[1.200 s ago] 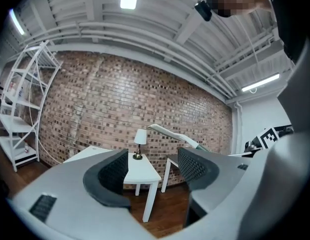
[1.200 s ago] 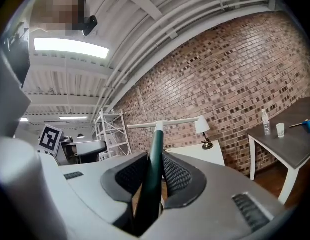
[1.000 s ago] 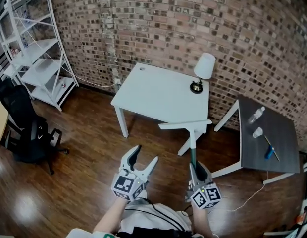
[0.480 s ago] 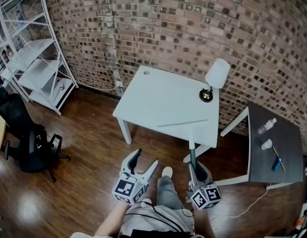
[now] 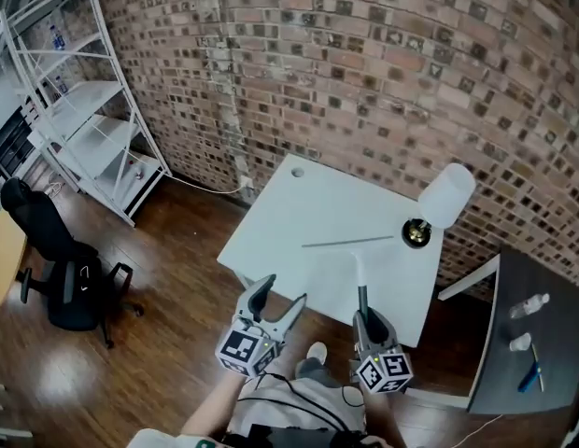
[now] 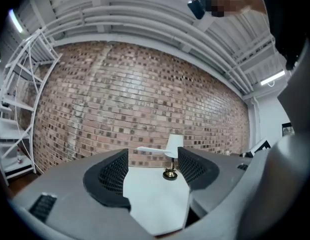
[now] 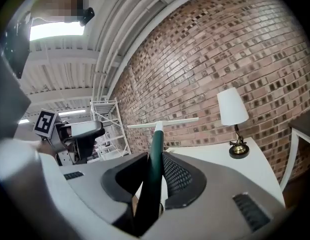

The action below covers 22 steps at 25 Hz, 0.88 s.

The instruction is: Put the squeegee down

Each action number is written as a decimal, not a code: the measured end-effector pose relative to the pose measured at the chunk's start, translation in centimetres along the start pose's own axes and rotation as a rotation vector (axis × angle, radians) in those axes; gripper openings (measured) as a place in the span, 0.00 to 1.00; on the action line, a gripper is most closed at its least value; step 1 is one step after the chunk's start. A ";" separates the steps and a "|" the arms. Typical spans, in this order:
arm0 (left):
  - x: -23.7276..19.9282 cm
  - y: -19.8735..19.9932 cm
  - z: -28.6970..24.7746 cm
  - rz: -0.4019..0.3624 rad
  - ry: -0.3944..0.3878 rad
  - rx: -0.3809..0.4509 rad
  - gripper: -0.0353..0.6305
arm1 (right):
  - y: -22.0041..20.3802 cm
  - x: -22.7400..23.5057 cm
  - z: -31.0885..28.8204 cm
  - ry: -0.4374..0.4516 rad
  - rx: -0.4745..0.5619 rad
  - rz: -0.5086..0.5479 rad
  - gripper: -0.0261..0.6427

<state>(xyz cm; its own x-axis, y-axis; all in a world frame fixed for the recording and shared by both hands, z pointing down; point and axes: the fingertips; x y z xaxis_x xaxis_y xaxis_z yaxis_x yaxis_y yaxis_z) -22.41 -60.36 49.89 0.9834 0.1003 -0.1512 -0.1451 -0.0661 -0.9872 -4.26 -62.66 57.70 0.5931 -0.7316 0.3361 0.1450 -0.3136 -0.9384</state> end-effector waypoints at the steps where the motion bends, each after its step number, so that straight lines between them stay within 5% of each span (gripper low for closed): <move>1: -0.6 0.1 -1.8 0.017 0.007 0.010 0.50 | 0.3 1.2 -1.3 0.007 -0.012 -0.006 0.21; 6: -1.4 -0.7 -9.6 -0.037 0.023 -0.006 0.51 | 0.5 6.9 -5.9 0.026 -0.064 -0.037 0.21; 10: -0.6 -1.1 -13.9 -0.104 -0.017 -0.060 0.50 | 0.5 10.3 -7.5 -0.050 -0.073 -0.086 0.21; 17: 0.4 -4.2 -18.8 -0.128 -0.212 -0.149 0.50 | -4.2 16.0 -11.5 -0.200 -0.150 -0.113 0.21; 22: 1.1 -3.8 -20.1 -0.150 -0.242 -0.202 0.51 | -8.2 20.2 -15.5 -0.240 -0.251 -0.122 0.21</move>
<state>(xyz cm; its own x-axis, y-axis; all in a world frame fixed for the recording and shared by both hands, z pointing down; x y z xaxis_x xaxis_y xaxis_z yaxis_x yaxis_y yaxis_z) -18.60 -79.97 54.44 0.9342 0.3548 -0.0369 0.0472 -0.2255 -0.9731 -5.76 -84.31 73.43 0.7569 -0.5260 0.3879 0.0447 -0.5504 -0.8337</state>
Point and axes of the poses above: the fingertips, and each gripper's own axes: z backward along the fingers, x to its right, y out of its top, and after that the axes turned 13 degrees about y, right-handed
